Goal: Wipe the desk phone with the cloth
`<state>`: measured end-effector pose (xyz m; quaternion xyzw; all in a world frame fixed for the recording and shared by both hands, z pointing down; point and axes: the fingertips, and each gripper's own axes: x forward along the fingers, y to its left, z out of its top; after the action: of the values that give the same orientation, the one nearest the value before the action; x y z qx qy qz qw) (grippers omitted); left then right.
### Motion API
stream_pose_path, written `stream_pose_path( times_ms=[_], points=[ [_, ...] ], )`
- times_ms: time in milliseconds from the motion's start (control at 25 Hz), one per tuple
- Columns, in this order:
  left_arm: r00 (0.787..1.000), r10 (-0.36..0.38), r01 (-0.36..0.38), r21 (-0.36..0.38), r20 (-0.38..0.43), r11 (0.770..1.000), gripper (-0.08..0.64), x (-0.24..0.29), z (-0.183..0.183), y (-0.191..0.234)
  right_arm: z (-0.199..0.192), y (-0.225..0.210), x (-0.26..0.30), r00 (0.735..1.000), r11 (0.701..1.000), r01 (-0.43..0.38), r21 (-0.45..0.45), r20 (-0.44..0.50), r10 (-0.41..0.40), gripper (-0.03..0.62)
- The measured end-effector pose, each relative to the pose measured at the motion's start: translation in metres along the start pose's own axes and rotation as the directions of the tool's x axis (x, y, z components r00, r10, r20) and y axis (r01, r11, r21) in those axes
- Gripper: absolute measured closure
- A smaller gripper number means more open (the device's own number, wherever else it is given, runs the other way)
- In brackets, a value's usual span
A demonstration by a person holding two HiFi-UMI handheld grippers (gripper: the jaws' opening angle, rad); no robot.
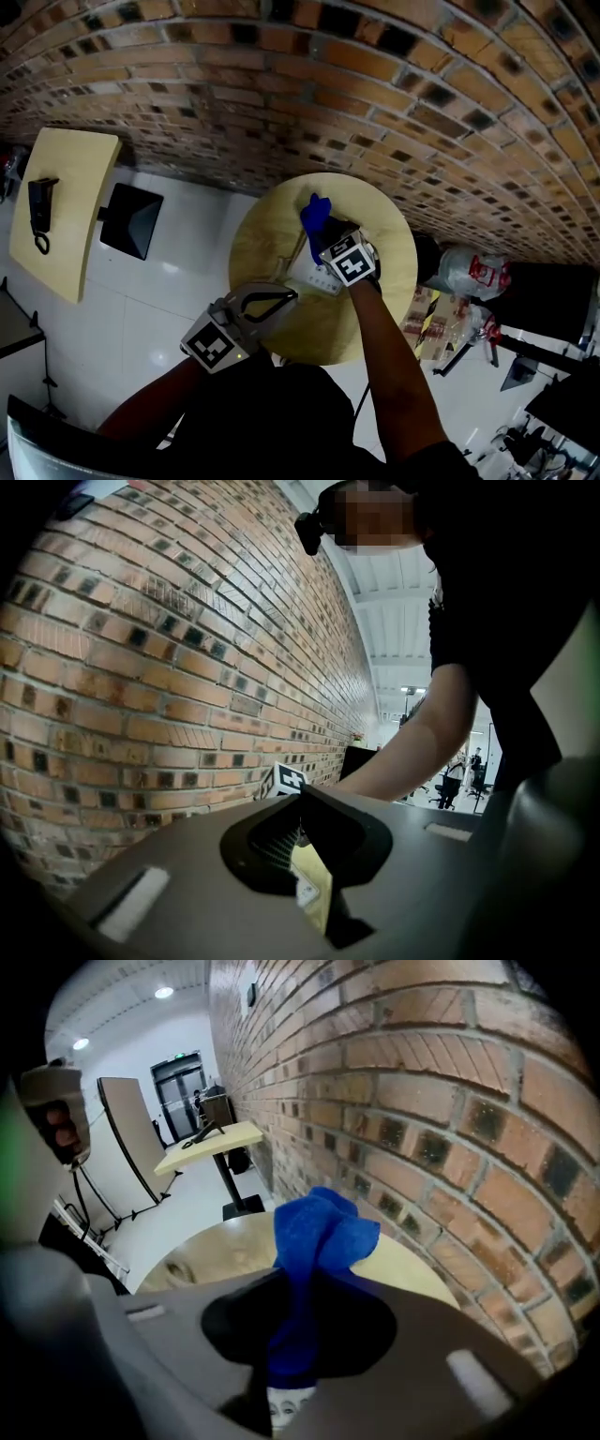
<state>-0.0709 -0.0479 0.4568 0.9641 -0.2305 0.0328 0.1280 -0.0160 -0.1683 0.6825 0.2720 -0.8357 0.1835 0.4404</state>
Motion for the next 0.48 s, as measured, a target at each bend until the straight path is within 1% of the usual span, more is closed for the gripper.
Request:
stream_pose_path(
  times_ms=[40,120,200,240,360,480],
  points=[
    [1.000,0.001,-0.001,0.001,0.005,1.000,0.557,-0.001,0.000,0.001,-0.005,0.014,-0.001,1.000,1.000,-0.007,-0.025,-0.004,0.007,0.512],
    [1.000,0.003,-0.003,-0.004,0.009,1.000,0.557,-0.002,0.001,0.003,-0.016,0.046,-0.002,0.999,0.993,-0.020,-0.119,-0.030,0.017,0.512],
    [1.000,0.001,-0.001,-0.011,0.003,1.000,0.557,-0.002,0.000,0.003,-0.029,0.079,0.001,0.998,0.974,-0.044,-0.221,-0.063,0.031,0.511],
    [1.000,-0.002,0.002,-0.014,-0.001,1.000,0.557,-0.001,0.000,0.002,-0.037,0.094,0.003,0.996,0.967,-0.062,-0.248,-0.077,0.044,0.511],
    [1.000,-0.018,0.018,-0.001,-0.003,1.000,0.557,0.006,0.000,0.000,-0.063,0.130,0.011,0.988,0.955,-0.129,-0.269,-0.122,0.099,0.511],
    [0.999,-0.041,0.041,0.014,-0.015,0.999,0.557,0.014,-0.001,-0.006,-0.094,0.159,0.018,0.973,0.950,-0.192,-0.246,-0.173,0.152,0.511]
  ],
)
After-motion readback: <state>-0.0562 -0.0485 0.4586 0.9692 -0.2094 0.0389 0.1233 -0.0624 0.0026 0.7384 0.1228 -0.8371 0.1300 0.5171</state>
